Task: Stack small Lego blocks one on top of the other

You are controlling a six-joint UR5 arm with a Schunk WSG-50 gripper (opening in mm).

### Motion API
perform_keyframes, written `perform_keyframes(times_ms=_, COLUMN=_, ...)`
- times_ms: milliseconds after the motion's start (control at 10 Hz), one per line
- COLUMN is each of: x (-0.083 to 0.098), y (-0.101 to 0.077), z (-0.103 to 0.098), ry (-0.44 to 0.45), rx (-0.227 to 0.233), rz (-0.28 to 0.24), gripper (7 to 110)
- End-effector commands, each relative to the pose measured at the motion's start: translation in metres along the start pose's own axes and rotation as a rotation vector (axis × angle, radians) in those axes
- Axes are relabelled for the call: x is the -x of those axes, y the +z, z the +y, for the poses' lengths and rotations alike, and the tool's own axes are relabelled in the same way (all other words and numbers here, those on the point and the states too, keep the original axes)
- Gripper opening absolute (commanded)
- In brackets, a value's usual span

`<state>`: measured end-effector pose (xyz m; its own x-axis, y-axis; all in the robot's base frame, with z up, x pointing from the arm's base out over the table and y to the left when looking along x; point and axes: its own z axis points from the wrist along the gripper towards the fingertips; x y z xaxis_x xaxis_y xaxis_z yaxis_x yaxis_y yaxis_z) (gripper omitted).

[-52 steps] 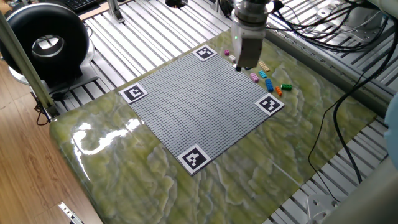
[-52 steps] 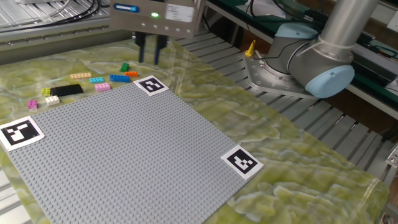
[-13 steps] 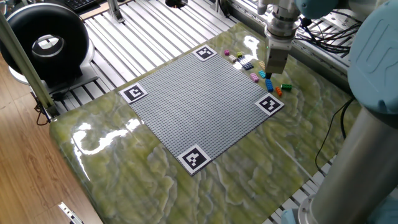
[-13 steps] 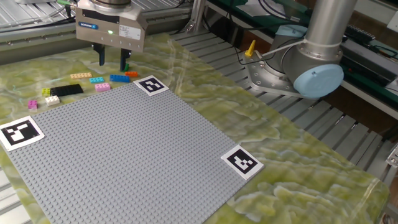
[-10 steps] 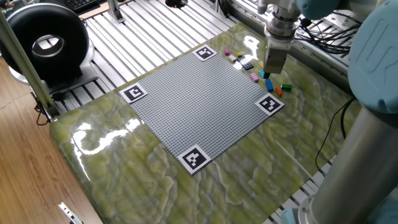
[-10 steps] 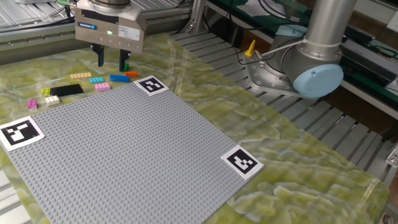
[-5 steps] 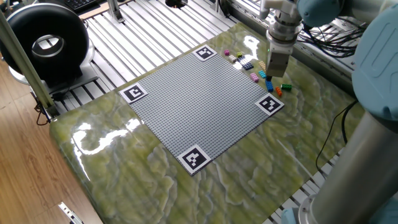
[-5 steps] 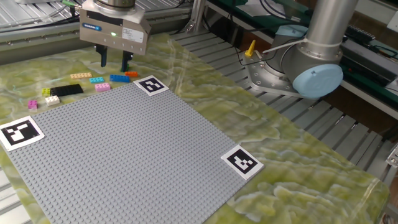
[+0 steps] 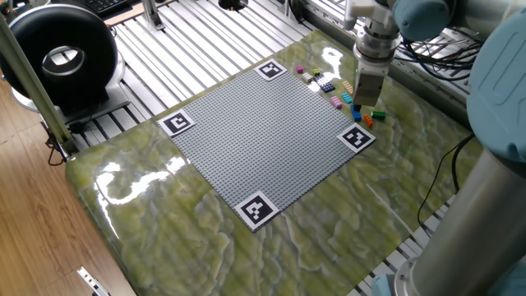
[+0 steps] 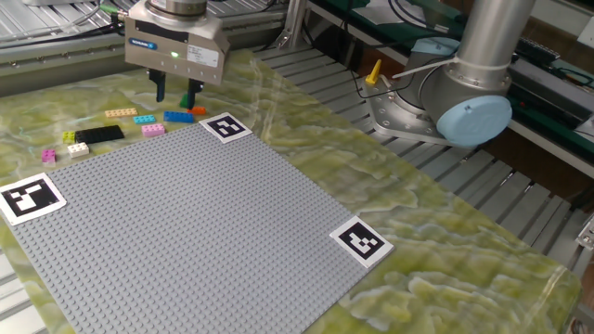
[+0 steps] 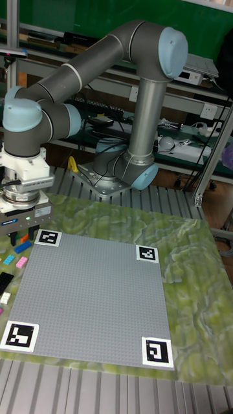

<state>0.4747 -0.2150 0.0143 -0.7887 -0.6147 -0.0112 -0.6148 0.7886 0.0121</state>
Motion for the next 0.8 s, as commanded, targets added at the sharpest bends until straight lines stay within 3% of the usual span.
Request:
perform_keyframes(times_ms=0, x=-0.002, y=0.0, z=0.006, ry=0.025, rx=0.027, rz=0.006, gripper=44)
perform_keyframes(times_ms=400, x=0.0, y=0.0, z=-0.011, ry=-0.008, rx=-0.041, rz=-0.004, gripper=44)
perform_keyframes(times_ms=500, x=0.002, y=0.0, z=-0.012, ry=0.004, rx=-0.045, rz=-0.015, gripper=44)
perform_keyframes(times_ms=600, x=-0.009, y=0.015, z=0.004, ry=0.019, rx=-0.009, rz=-0.041, gripper=44)
perform_keyframes(times_ms=700, x=-0.016, y=0.021, z=0.005, ry=0.01, rx=-0.004, rz=-0.047, gripper=44)
